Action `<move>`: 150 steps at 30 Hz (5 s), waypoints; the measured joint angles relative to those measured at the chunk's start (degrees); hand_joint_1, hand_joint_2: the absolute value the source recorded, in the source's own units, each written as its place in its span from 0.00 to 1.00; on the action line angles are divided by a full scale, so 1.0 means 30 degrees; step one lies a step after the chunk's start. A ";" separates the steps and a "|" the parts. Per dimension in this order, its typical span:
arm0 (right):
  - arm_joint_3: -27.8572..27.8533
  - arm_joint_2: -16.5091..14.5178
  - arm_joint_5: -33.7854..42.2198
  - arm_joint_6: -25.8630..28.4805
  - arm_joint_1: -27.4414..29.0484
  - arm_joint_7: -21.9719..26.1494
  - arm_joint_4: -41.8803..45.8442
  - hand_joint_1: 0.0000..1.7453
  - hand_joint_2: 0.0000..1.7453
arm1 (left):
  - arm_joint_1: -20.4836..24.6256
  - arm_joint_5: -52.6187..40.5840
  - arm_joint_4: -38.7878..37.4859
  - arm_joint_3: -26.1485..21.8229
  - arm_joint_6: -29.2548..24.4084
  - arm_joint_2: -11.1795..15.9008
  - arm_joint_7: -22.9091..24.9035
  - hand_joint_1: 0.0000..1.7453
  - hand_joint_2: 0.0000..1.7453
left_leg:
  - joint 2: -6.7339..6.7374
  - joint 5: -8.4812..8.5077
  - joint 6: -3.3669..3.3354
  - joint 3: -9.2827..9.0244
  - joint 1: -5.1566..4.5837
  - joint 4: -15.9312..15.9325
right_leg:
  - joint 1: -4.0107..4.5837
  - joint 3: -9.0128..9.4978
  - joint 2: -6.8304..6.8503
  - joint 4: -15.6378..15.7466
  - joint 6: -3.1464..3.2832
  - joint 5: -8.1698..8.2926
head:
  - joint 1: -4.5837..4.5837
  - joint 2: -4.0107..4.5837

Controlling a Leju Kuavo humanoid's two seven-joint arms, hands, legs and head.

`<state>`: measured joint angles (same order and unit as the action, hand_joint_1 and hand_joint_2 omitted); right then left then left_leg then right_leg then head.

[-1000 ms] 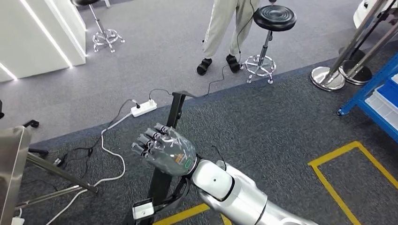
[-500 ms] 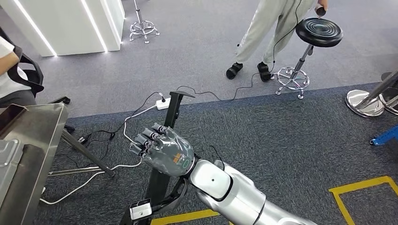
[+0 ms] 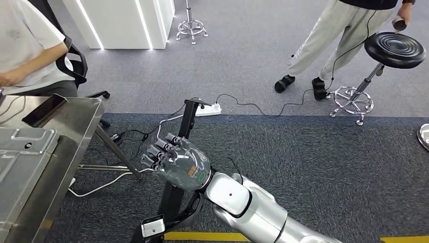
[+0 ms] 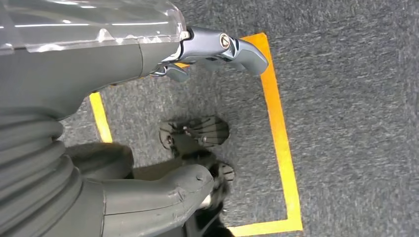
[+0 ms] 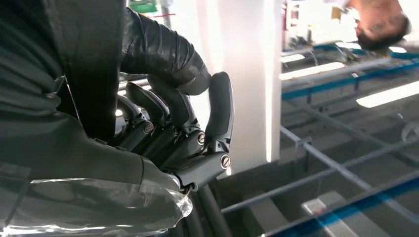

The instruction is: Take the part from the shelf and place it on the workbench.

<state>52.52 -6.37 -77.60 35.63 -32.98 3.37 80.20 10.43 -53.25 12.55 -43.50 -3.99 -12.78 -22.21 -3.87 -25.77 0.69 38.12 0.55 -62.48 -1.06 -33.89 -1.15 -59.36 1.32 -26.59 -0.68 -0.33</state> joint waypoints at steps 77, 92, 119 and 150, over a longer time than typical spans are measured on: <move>0.0058 0.0011 0.0053 -0.0191 -0.0141 0.0015 0.0067 1.00 1.00 | 0.0000 0.0169 0.0005 -0.0011 -0.0118 0.0137 -0.0047 0.00 1.00 | 0.1231 0.0666 -0.0941 -0.0731 0.0016 0.1255 | 0.0101 -0.0870 0.0754 -0.3085 -0.0855 -0.2312 | 0.0015 0.0000; 0.0066 -0.0168 -0.0005 -0.0202 -0.0231 0.0049 -0.0037 1.00 1.00 | 0.0075 0.0169 0.0007 -0.0007 -0.0084 0.0131 -0.0122 0.00 1.00 | 0.0681 -0.0763 -0.0165 0.0680 -0.0054 -0.1422 | 0.0112 0.0396 0.0376 0.0811 0.0098 0.0358 | -0.0045 0.0000; 0.0073 0.0042 -0.0323 -0.0195 -0.0409 -0.0181 -0.0220 1.00 1.00 | 0.0173 0.0175 0.0000 0.0020 -0.0075 -0.0018 -0.0137 0.00 1.00 | -0.0739 0.0635 -0.0123 -0.0542 0.0194 0.1152 | 0.0141 0.0040 -0.0607 0.0248 -0.0110 0.0123 | -0.0005 0.0000; -0.4389 0.2728 0.6872 -0.5557 -0.5656 0.2960 -0.4417 1.00 1.00 | 0.0374 -0.0588 0.0000 0.0659 0.0352 -0.0071 -0.0184 0.00 1.00 | 0.1073 0.0142 -0.0105 -0.0725 0.0074 0.0823 | 0.0159 -0.0490 0.0407 0.0136 -0.0250 0.0538 | -0.0049 0.0000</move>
<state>39.35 1.82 -56.98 18.96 -49.95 12.25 66.95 11.55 -55.01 12.55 -41.52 -2.94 -12.99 -22.76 -0.65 -25.34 0.37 35.95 0.77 -60.02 -0.58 -35.36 0.07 -58.95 0.57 -24.98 -0.83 -0.33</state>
